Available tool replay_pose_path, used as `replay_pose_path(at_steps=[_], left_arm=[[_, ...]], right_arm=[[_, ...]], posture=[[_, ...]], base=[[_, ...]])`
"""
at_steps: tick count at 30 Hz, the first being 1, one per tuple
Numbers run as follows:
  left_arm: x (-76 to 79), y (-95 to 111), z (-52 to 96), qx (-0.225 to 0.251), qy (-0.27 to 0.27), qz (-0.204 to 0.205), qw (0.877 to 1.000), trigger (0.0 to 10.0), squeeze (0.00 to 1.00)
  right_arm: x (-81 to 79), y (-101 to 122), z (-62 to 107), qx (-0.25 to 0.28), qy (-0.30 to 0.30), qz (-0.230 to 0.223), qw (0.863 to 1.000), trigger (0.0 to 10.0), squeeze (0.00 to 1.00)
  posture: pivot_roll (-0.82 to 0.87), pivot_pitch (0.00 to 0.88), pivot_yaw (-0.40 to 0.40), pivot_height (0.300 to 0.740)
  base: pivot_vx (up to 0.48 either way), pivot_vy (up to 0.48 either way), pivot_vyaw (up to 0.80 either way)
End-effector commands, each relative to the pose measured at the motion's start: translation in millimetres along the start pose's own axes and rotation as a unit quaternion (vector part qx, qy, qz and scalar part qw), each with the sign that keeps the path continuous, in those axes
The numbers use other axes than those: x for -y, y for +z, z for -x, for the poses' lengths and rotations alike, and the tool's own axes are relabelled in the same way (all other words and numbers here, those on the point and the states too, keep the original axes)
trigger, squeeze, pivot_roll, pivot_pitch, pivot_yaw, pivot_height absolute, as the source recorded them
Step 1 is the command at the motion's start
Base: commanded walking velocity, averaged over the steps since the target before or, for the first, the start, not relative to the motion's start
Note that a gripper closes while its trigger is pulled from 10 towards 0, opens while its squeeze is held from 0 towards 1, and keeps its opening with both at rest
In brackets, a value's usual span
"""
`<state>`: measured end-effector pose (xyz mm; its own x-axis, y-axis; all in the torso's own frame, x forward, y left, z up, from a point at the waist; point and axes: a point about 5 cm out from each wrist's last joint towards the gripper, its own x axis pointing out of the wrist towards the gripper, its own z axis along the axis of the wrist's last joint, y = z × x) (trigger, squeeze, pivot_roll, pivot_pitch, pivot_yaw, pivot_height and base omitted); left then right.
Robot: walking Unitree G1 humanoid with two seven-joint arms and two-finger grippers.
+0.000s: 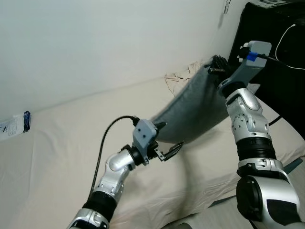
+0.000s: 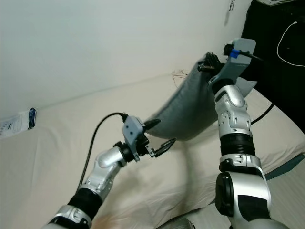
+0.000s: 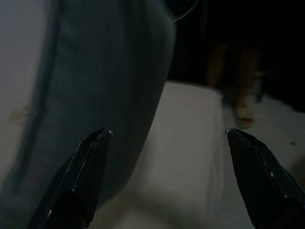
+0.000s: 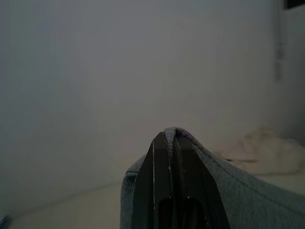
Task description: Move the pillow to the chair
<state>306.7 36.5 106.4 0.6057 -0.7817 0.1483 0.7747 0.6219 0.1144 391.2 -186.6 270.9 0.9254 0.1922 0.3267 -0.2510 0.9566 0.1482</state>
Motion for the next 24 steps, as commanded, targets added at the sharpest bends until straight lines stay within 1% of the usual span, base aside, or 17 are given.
replay_pose_path(at_steps=[1, 2, 3, 5, 7, 10, 14, 17, 19, 20, 22, 23, 24], left_arm=[[-0.3, -6, 1.9, -0.019, 0.010, -0.004, 1.000, 10.0, 0.00], [0.5, -5, -0.6, -0.017, 0.018, -0.001, 1.000, 10.0, 0.00], [-0.9, -3, -3.9, -0.013, 0.037, 0.001, 0.999, 10.0, 0.00], [-2.0, -1, -5.2, -0.009, 0.045, 0.003, 0.999, 10.0, 0.00], [-9.2, 5, -7.8, 0.006, 0.070, 0.006, 0.997, 10.0, 0.00], [-14.7, 9, -8.3, 0.012, 0.085, 0.000, 0.996, 10.0, 0.00], [-16.9, 9, -8.4, 0.013, 0.091, -0.004, 0.996, 10.0, 0.00], [-13.8, 5, -6.6, 0.003, 0.076, -0.005, 0.997, 10.0, 0.00], [-7.9, 2, -5.6, -0.004, 0.054, -0.003, 0.999, 10.0, 0.00], [-0.3, -2, -5.7, -0.014, 0.030, -0.001, 0.999, 10.0, 0.00], [2.6, -4, -6.0, -0.018, 0.020, -0.001, 1.000, 10.0, 0.00], [9.5, -9, -6.6, -0.031, 0.004, -0.003, 1.000, 10.0, 0.00], [11.6, -11, -6.8, -0.036, 0.003, -0.006, 0.999, 10.0, 0.00]], right_arm=[[-16.2, 22, -8.1, 0.040, 0.039, 0.001, 0.998, 0.0, 0.00], [-18.6, 22, -8.8, 0.035, 0.049, 0.002, 0.998, 0.0, 0.00], [-20.8, 22, -9.8, 0.027, 0.058, 0.008, 0.998, 0.0, 0.00], [-21.4, 23, -10.3, 0.023, 0.060, 0.010, 0.998, 0.0, 0.00], [-21.2, 22, -11.9, 0.008, 0.062, 0.021, 0.998, 0.0, 0.00], [-21.0, 20, -12.5, -0.006, 0.063, 0.029, 0.998, 0.0, 0.00], [-22.4, 18, -12.3, -0.015, 0.068, 0.029, 0.997, 0.0, 0.00], [-25.6, 18, -12.1, -0.017, 0.078, 0.019, 0.997, 0.0, 0.00], [-30.7, 18, -12.0, -0.013, 0.095, 0.003, 0.995, 0.0, 0.00], [-37.9, 19, -11.6, -0.010, 0.117, -0.013, 0.993, 0.0, 0.00], [-40.0, 20, -11.5, -0.010, 0.123, -0.017, 0.992, 0.0, 0.00], [-45.5, 19, -10.8, -0.014, 0.140, -0.033, 0.989, 0.0, 0.00], [-49.0, 18, -10.1, -0.017, 0.153, -0.044, 0.987, 0.0, 0.00]], posture=[[-0.28, 0.049, 0.021, 0.740], [-0.28, 0.051, 0.021, 0.740], [-0.29, 0.051, 0.023, 0.740], [-0.29, 0.051, 0.023, 0.740], [-0.29, 0.053, 0.021, 0.740], [-0.29, 0.053, 0.020, 0.740], [-0.28, 0.052, 0.019, 0.740], [-0.28, 0.055, 0.020, 0.740], [-0.28, 0.054, 0.020, 0.740], [-0.28, 0.057, 0.019, 0.740], [-0.28, 0.058, 0.020, 0.740], [-0.28, 0.062, 0.020, 0.740], [-0.28, 0.062, 0.020, 0.740]], base=[[0.000, 0.000, 0.00], [0.000, 0.000, 0.00], [0.000, 0.000, 0.00], [0.000, 0.000, 0.00], [0.000, 0.000, 0.00], [0.000, 0.000, 0.00], [0.000, 0.000, 0.00], [0.000, 0.000, 0.00], [0.000, 0.000, 0.00], [0.000, 0.000, 0.00], [0.000, 0.000, 0.00], [0.000, 0.000, 0.00], [0.000, 0.000, 0.00]])
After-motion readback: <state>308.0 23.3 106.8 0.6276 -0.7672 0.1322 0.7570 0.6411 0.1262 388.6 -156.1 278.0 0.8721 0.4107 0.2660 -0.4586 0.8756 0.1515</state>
